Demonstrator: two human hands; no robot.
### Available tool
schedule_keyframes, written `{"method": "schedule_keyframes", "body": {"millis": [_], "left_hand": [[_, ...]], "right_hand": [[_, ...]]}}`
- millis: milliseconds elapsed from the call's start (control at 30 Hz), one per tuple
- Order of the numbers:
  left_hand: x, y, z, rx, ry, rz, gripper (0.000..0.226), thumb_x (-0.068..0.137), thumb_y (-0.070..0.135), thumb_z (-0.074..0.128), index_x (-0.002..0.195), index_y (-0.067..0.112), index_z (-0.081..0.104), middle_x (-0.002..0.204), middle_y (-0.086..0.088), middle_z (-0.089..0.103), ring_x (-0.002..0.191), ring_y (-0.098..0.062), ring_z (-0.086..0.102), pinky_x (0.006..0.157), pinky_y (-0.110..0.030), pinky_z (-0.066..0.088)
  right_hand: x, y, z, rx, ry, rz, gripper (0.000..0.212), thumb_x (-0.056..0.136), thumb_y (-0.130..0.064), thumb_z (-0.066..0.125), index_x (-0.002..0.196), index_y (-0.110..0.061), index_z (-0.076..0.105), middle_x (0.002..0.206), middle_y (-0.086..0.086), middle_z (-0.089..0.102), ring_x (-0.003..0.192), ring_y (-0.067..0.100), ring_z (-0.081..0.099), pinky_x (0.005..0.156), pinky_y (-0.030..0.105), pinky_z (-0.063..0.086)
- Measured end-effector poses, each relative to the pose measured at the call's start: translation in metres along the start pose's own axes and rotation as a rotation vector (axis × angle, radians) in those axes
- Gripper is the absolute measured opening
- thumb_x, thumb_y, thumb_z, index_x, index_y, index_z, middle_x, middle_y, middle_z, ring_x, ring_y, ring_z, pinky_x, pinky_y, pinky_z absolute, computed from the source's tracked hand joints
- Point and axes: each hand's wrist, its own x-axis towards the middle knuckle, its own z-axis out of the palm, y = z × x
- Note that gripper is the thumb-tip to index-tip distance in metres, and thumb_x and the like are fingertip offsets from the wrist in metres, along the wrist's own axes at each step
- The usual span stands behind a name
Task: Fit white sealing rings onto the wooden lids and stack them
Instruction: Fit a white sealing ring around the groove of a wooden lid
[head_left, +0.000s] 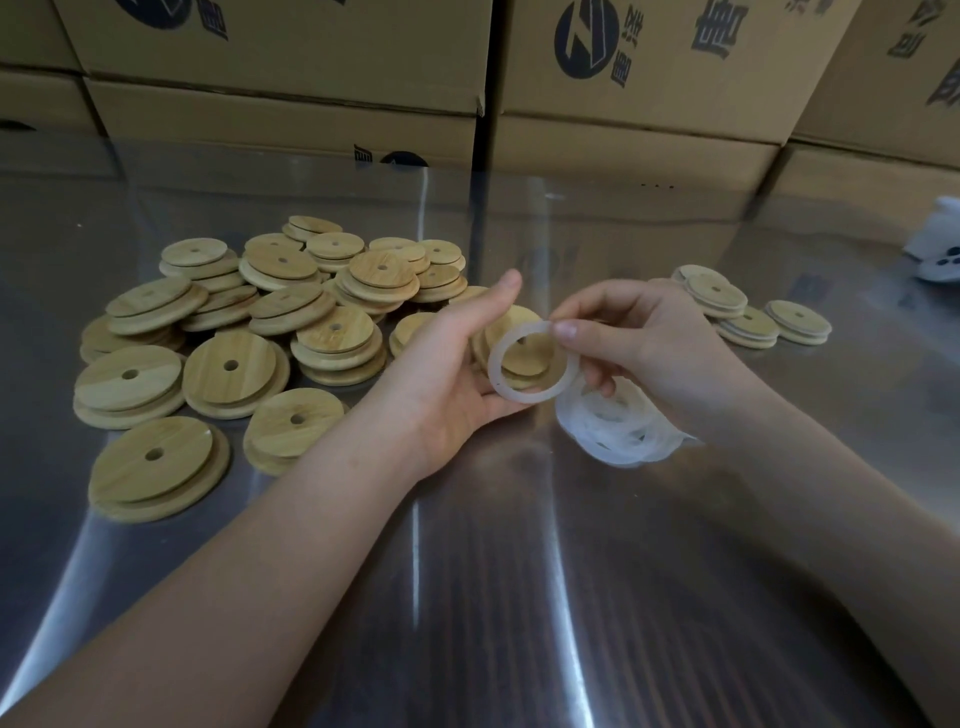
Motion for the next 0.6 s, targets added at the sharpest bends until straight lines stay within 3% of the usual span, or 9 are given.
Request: {"method": "schedule_keyframes", "body": {"millis": [133, 233, 333, 500, 600], "left_hand": [[-0.001, -0.002, 0.003, 0.095, -0.036, 0.018, 0.063, 0.077, 0.035, 0.074, 0.132, 0.012, 0.054, 0.124, -0.014, 0.066, 0.109, -0.029, 0.068, 0.092, -0.048, 0.055], [0.001, -0.007, 0.001, 0.13, -0.005, 0.045, 0.064, 0.069, 0.018, 0.081, 0.129, 0.022, 0.059, 0.121, -0.006, 0.066, 0.107, -0.024, 0.068, 0.081, -0.041, 0.06], [0.002, -0.01, 0.0, 0.178, -0.004, 0.064, 0.052, 0.082, 0.002, 0.071, 0.127, 0.026, 0.06, 0.114, -0.002, 0.069, 0.104, -0.022, 0.069, 0.079, -0.04, 0.061], [0.003, -0.011, 0.0, 0.198, -0.02, 0.076, 0.044, 0.092, 0.003, 0.061, 0.129, 0.027, 0.06, 0.117, -0.001, 0.069, 0.106, -0.021, 0.068, 0.08, -0.04, 0.061], [0.003, -0.01, 0.001, 0.22, -0.015, 0.088, 0.04, 0.094, 0.006, 0.059, 0.128, 0.029, 0.061, 0.117, 0.0, 0.069, 0.108, -0.02, 0.067, 0.08, -0.039, 0.061]], "right_hand": [[-0.001, 0.0, 0.004, -0.019, 0.049, 0.002, 0.007, 0.088, -0.009, 0.069, 0.085, -0.014, 0.073, 0.064, -0.001, 0.066, 0.051, 0.012, 0.054, 0.046, 0.024, 0.046], [-0.001, 0.0, 0.005, -0.024, 0.078, -0.006, 0.007, 0.088, -0.009, 0.068, 0.085, -0.014, 0.072, 0.067, -0.001, 0.066, 0.052, 0.012, 0.052, 0.046, 0.023, 0.044], [-0.002, -0.001, 0.006, -0.021, 0.095, -0.007, 0.009, 0.088, -0.009, 0.068, 0.083, -0.016, 0.072, 0.069, 0.001, 0.066, 0.054, 0.012, 0.052, 0.046, 0.023, 0.044], [-0.001, 0.0, 0.008, -0.015, 0.121, -0.001, 0.006, 0.088, -0.009, 0.069, 0.084, -0.013, 0.071, 0.072, 0.006, 0.065, 0.057, 0.012, 0.053, 0.049, 0.023, 0.045], [-0.001, 0.0, 0.008, -0.022, 0.144, 0.001, 0.007, 0.088, -0.01, 0.069, 0.083, -0.015, 0.071, 0.07, 0.0, 0.065, 0.057, 0.01, 0.054, 0.049, 0.022, 0.046]]}}
